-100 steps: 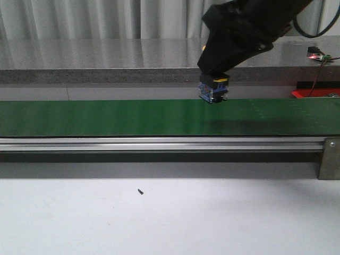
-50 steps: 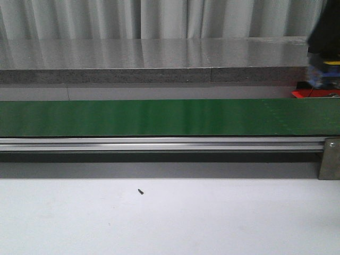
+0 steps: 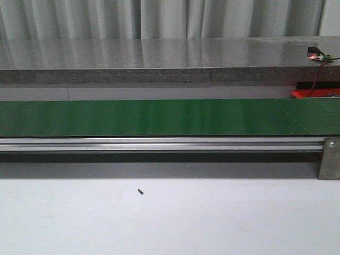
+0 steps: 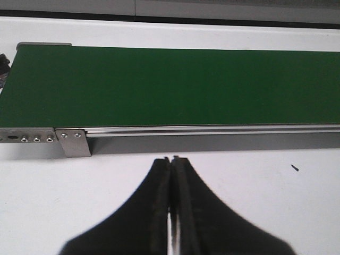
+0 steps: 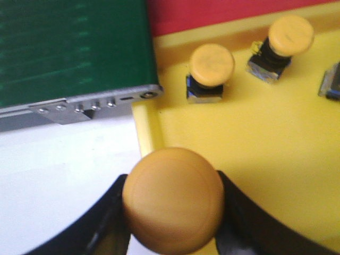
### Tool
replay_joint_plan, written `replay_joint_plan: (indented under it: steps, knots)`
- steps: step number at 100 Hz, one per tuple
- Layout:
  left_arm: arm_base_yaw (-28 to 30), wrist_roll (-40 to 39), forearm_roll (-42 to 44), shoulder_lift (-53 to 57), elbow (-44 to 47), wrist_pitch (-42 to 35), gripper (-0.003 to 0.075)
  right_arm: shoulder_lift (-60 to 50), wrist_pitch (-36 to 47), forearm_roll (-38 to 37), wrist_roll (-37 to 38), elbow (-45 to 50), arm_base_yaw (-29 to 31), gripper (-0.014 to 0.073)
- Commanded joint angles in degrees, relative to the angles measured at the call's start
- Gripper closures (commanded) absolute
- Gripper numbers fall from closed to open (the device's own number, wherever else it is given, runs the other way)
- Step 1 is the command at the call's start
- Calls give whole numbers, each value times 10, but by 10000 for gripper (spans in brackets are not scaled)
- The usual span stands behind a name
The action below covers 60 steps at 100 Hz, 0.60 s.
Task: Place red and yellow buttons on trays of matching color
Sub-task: 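Lift the second yellow button into the yellow tray and release it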
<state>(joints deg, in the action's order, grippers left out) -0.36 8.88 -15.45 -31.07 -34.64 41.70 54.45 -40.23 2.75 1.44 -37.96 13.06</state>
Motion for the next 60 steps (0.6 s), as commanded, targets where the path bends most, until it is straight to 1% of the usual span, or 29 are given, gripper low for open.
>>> replay_joint_plan:
  steps: [1, 15, 29, 60]
  knots:
    - [-5, -2, -8, -3, -15, -37, 740, -8, 48, -5, 2, 4, 23, 505]
    - [-5, -2, -8, -3, -15, -37, 740, 8, 80, 0, 2, 29, 63, 505]
    - [-5, -2, -8, -3, -15, -37, 740, 48, 100, 0, 2, 34, 93, 505]
    - [-5, -2, -8, -3, -15, -37, 740, 179, 152, 32, 2, 34, 94, 505]
